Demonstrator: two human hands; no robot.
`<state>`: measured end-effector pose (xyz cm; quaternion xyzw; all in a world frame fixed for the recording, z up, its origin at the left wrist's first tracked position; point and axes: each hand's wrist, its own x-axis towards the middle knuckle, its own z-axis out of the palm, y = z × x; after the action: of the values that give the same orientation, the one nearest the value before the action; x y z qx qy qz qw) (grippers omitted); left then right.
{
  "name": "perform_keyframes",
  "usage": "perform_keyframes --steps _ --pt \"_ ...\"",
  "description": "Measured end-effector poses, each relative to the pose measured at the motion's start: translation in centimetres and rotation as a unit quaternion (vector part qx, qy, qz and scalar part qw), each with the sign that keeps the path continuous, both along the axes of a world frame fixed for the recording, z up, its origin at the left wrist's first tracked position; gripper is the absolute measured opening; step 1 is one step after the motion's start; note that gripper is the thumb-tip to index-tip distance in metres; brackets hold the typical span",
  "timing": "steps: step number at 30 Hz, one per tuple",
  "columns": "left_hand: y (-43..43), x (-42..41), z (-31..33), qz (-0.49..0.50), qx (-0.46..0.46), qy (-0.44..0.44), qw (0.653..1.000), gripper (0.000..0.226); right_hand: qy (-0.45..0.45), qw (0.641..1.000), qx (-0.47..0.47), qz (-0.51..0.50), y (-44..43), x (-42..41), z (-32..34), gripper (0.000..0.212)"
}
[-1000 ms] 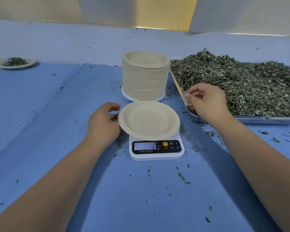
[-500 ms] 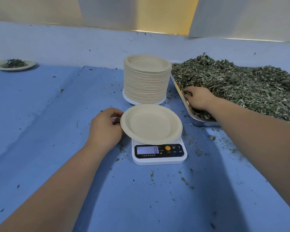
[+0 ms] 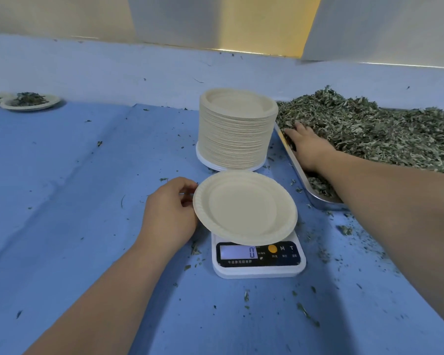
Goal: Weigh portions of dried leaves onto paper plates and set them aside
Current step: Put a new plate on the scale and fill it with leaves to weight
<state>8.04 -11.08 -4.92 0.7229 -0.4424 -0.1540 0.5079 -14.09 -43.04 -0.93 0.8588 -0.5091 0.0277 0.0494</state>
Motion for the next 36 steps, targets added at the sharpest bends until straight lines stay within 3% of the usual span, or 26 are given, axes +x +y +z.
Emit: perform_keyframes --steps 3,7,13,23,26,28,31,34,36 --pt "0.0 -0.1 0.1 -0.001 -0.002 0.006 1.000 0.028 -0.002 0.997 0.077 -0.023 -0.2 0.5 -0.3 0.070" --pt "0.0 -0.1 0.2 0.004 0.004 0.002 1.000 0.026 0.022 0.995 0.090 -0.031 0.6 0.9 0.1 0.037" --pt "0.0 -0.1 0.3 0.002 0.000 0.008 1.000 0.025 0.037 0.997 0.069 -0.010 2.6 -0.1 1.0 0.034" --pt "0.5 -0.1 0.6 -0.010 0.004 -0.010 1.000 0.023 0.049 0.992 0.110 0.032 8.2 -3.7 3.4 0.026" --pt "0.5 0.0 0.6 -0.015 0.001 0.001 1.000 0.024 0.001 0.987 0.158 0.031 9.3 -5.0 4.2 0.019" --pt "0.5 0.1 0.5 -0.015 0.002 0.004 1.000 0.026 -0.063 0.979 0.191 0.018 9.8 -5.9 4.8 0.025" --pt "0.3 0.2 0.5 -0.004 0.003 0.021 1.000 0.027 -0.152 0.979 0.139 0.011 10.2 -6.3 5.4 0.035" --pt "0.2 0.3 0.8 0.008 0.004 0.060 0.998 0.028 -0.242 0.970 0.005 0.013 10.5 -5.5 5.2 0.025" --pt "0.3 0.4 0.9 0.011 0.008 0.068 0.998 0.029 -0.243 0.969 -0.045 0.016 10.2 -4.6 4.7 0.028"
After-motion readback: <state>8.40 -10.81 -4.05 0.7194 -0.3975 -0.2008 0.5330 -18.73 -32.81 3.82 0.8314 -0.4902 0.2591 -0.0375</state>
